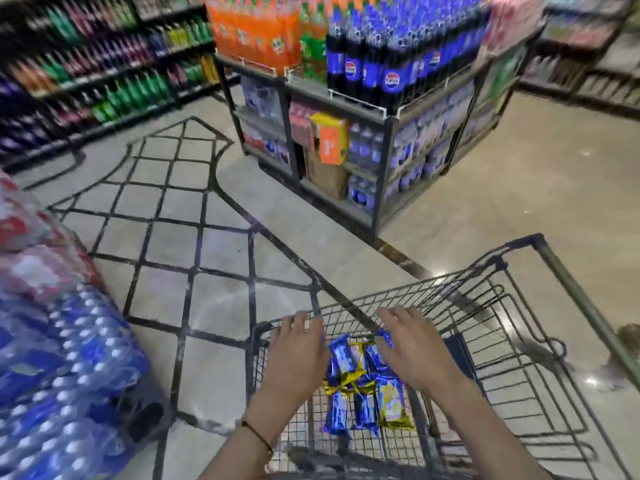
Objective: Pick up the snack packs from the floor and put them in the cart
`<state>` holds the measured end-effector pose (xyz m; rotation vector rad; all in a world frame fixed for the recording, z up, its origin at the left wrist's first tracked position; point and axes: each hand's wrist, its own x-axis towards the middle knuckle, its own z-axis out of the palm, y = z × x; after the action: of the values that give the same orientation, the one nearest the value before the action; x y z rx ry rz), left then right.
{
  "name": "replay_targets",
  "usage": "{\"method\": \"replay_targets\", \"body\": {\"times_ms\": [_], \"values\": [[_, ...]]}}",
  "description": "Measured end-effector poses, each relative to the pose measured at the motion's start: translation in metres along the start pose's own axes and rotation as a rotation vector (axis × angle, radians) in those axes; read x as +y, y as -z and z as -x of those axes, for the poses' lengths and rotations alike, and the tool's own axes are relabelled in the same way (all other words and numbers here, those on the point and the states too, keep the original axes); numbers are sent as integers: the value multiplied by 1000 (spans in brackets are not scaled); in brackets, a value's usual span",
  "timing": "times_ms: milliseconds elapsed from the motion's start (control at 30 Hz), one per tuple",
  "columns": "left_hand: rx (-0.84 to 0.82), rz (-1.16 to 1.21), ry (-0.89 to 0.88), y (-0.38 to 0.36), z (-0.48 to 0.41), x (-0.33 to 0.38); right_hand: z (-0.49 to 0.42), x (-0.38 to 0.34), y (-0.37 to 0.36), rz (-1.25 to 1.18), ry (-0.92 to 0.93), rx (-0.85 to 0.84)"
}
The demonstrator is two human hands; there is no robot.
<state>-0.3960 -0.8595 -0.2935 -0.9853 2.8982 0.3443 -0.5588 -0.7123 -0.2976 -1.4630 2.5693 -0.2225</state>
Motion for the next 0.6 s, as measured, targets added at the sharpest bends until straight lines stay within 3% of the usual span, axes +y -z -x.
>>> {"method": "replay_targets", "body": {"times_ms": [133, 267, 433, 600], "values": [[123, -56, -4, 36, 27, -3, 4, -26, 40, 94, 93, 103], [209, -86, 133, 58, 64, -3, 8, -50, 64, 159, 203, 183], [364, -28, 386, 66, 123, -1, 25, -82, 68, 166, 397, 133], [413, -32, 542, 56, 187, 5, 42, -107, 56, 144, 568, 82]]}}
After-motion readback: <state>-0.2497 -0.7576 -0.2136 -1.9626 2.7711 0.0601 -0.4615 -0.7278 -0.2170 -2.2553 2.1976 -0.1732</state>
